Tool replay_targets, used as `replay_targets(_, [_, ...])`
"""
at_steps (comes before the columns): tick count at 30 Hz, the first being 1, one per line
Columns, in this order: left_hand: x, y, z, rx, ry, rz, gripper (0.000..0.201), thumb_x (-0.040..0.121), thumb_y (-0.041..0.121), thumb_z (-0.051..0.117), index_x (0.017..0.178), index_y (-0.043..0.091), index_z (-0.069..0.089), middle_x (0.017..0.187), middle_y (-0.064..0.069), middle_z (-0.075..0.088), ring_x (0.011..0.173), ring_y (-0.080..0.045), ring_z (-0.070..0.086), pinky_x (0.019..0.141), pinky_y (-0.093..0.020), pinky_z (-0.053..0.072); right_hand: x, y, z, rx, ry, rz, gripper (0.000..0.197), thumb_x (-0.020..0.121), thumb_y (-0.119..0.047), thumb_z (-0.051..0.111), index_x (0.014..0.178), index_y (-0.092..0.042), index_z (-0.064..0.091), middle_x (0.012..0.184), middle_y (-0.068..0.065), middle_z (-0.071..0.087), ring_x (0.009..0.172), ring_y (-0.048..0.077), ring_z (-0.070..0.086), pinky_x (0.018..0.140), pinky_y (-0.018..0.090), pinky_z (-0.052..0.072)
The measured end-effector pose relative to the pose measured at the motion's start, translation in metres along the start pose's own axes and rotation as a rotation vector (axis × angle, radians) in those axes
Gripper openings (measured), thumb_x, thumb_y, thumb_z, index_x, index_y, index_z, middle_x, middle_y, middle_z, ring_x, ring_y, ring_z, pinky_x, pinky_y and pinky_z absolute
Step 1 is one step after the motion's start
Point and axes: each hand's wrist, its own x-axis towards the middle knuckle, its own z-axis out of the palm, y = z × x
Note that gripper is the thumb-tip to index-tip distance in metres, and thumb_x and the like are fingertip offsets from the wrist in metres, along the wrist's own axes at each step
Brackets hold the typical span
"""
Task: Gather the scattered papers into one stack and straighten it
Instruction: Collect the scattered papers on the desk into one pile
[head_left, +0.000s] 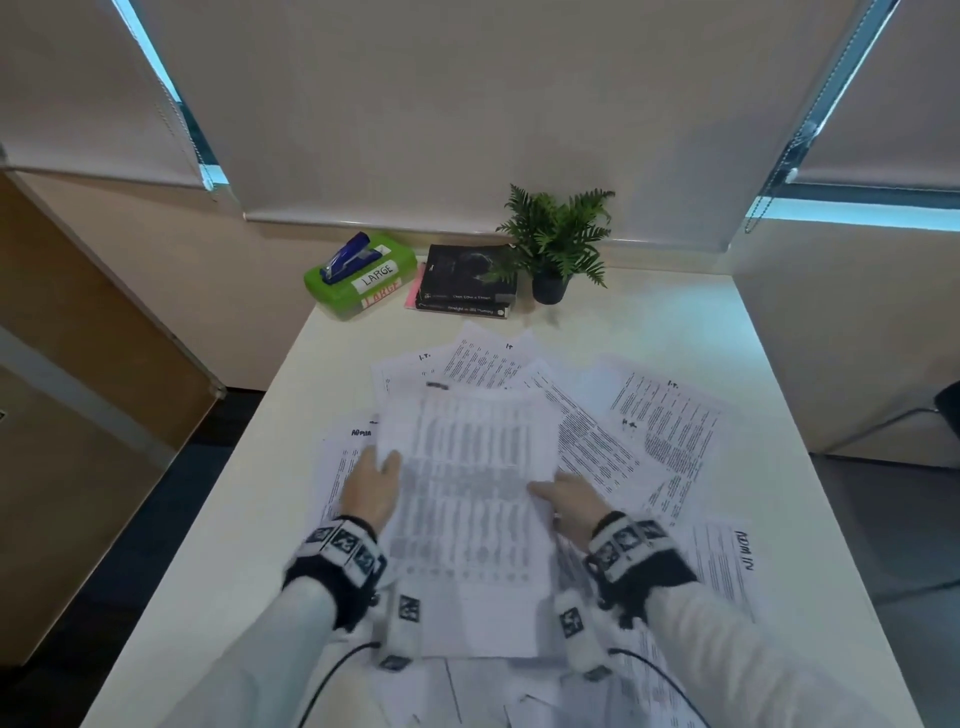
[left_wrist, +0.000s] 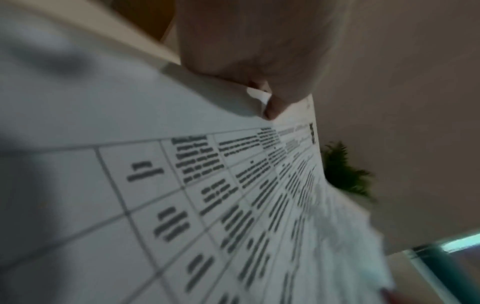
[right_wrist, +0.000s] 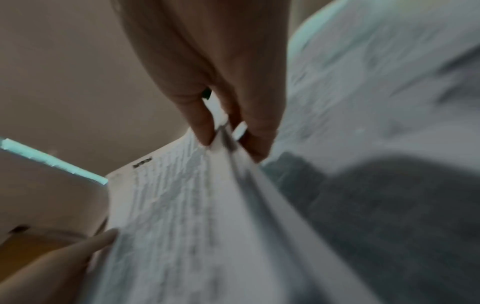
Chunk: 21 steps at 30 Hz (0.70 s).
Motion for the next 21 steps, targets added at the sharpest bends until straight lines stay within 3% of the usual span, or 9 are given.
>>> replay_targets(1, [0.01,-0.012,-0.012,0.06,0.051,-0.011,0.054,0.1,0.031,0.037,0.145,0.005,0.027,0.153,-0.016,0.025,0.139,-0.03,0.029,0.113,-0.039,0.024,0.006,0.0,0.02,-0.047,-0.03,0.018,0.037,0.091,-0.011,0.053,0.119,0.012,0.045,0.092,0.011,0.058,0.093,0.028,0.057,0.086,0.041,0.05])
replay_targets(4, [0.036,-0.044,-0.035,0.264,0.117,-0.126,0.051,0.097,0.033,0.039,0.14,0.005,0.039,0.146,-0.02,0.025,0.13,-0.038,0.033,0.108,-0.044,0.029,0.017,0.0,0.076,-0.282,0.023,0.032,0.034,0.093,-0.014,0.042,0.125,-0.001,0.048,0.115,0.018,0.054,0.101,0.027,0.058,0.095,0.035,0.045])
replay_targets(7, [0.049,-0.063,-0.046,0.32,0.017,-0.28,0.055,0.095,0.038,0.041,0.144,0.014,0.034,0.148,-0.02,0.02,0.13,-0.04,0.033,0.107,-0.046,0.03,0.021,0.005,0.109,-0.49,0.093,0.048,0.039,0.093,-0.023,0.037,0.126,-0.004,0.045,0.132,0.017,0.039,0.12,0.03,0.042,0.105,0.04,0.035])
replay_targets(9, [0.055,-0.069,-0.048,0.308,-0.037,-0.321,0.057,0.093,0.036,0.043,0.145,0.015,0.031,0.148,-0.022,0.022,0.129,-0.04,0.036,0.106,-0.045,0.032,0.027,0.006,0.121,-0.458,0.13,0.066,0.045,0.092,-0.024,0.039,0.133,-0.007,0.039,0.141,0.016,0.027,0.125,0.03,0.034,0.106,0.041,0.034])
replay_targets(11, [0.061,-0.074,-0.047,0.255,-0.03,-0.332,0.056,0.092,0.031,0.046,0.144,0.013,0.033,0.146,-0.023,0.023,0.127,-0.041,0.038,0.105,-0.043,0.034,0.03,0.004,0.129,-0.352,0.115,0.061,0.052,0.091,-0.021,0.043,0.14,-0.01,0.031,0.144,0.013,0.017,0.117,0.026,0.041,0.099,0.036,0.041])
replay_targets(13, [0.064,-0.078,-0.044,0.205,-0.024,-0.331,0.051,0.092,0.026,0.047,0.14,0.01,0.038,0.142,-0.024,0.028,0.122,-0.042,0.042,0.102,-0.043,0.036,0.034,0.005,0.133,-0.232,0.093,0.049,0.058,0.091,-0.012,0.046,0.143,-0.01,0.023,0.146,0.014,0.013,0.107,0.022,0.048,0.083,0.025,0.045])
replay_targets(17, [0.066,-0.087,-0.04,0.116,0.029,-0.283,0.037,0.087,0.014,0.049,0.123,0.004,0.05,0.122,-0.023,0.053,0.106,-0.039,0.055,0.096,-0.045,0.045,0.033,0.008,0.131,-0.092,0.102,-0.025,0.07,0.088,0.006,0.045,0.145,-0.015,0.01,0.144,0.021,0.032,0.062,0.012,0.051,0.048,0.018,0.041])
replay_targets(19, [0.066,-0.091,-0.038,0.087,0.073,-0.24,0.032,0.086,0.01,0.051,0.118,0.003,0.052,0.118,-0.024,0.056,0.103,-0.039,0.056,0.093,-0.044,0.046,0.033,0.012,0.127,-0.066,0.159,-0.008,0.07,0.089,0.007,0.042,0.145,-0.016,0.007,0.138,0.019,0.042,0.049,0.01,0.043,0.044,0.018,0.037])
replay_targets(21, [0.06,-0.09,-0.039,0.047,0.093,-0.185,0.029,0.087,0.008,0.051,0.115,0.001,0.052,0.116,-0.023,0.059,0.097,-0.036,0.057,0.086,-0.039,0.047,0.034,0.012,0.123,-0.055,0.177,-0.003,0.065,0.089,0.006,0.041,0.144,-0.015,0.013,0.128,0.014,0.051,0.052,0.01,0.042,0.048,0.019,0.037])
